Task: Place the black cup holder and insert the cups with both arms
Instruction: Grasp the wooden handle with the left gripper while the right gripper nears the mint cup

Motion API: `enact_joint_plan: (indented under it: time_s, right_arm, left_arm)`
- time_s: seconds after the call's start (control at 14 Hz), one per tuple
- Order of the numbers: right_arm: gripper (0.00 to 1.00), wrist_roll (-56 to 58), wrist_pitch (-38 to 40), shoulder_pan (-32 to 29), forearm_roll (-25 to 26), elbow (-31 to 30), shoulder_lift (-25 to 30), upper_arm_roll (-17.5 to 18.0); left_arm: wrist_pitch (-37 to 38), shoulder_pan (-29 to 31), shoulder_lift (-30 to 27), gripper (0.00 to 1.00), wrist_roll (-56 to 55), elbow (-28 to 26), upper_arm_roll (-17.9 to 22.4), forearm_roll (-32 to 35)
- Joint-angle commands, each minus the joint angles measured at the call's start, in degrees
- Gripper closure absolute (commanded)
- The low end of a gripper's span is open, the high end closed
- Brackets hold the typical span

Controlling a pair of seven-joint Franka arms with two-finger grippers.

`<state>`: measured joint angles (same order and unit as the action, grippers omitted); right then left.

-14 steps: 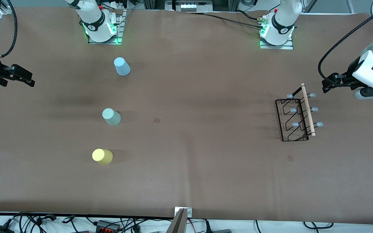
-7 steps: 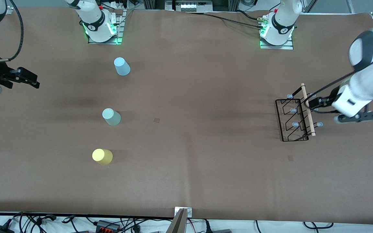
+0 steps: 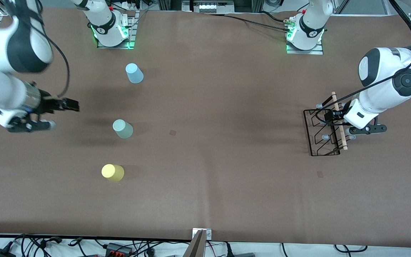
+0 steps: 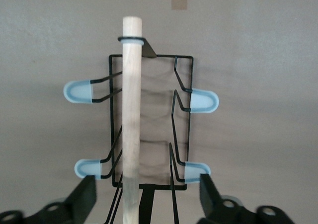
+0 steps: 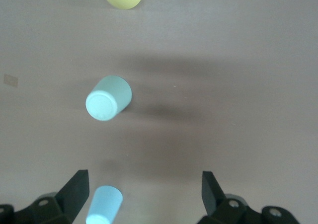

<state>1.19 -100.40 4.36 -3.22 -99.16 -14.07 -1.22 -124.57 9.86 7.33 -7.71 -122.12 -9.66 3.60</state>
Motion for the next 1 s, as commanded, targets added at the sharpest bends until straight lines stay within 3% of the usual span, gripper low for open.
enact_joint_plan:
  time_s: [0.0,0.43,0.64,0.79,0.93]
  right_arm:
    - [0.0,-3.12,-1.46,2.13,-3.8,0.98,-3.84,-0.19]
    - [0.0,-3.21,-2.25,6.35,-2.67,1.52,-6.14,-0.28]
    - [0.0,-3.65,-3.31,7.41,-0.13,0.55,-5.7,-0.28]
    - [0.0,-5.31,-7.07,7.94,1.8,-1.99,-5.53,-0.36]
    - [0.0,-8.04,-9.63,7.94,2.16,-4.1,-5.88,-0.28]
  left_arm:
    - [-2.16,0.68,-2.23,0.27,0.67,-3.21,-0.53,1.24]
    - [-3.58,2.35,-1.44,0.49,0.85,-4.44,-0.53,1.24]
    - [-3.49,2.44,-1.35,0.79,2.33,-4.44,-0.53,1.24]
    - [-3.14,2.44,-1.18,0.94,2.43,-4.44,-0.53,1.24]
    - [-2.18,2.35,-1.0,0.99,1.91,-3.92,-0.53,1.24]
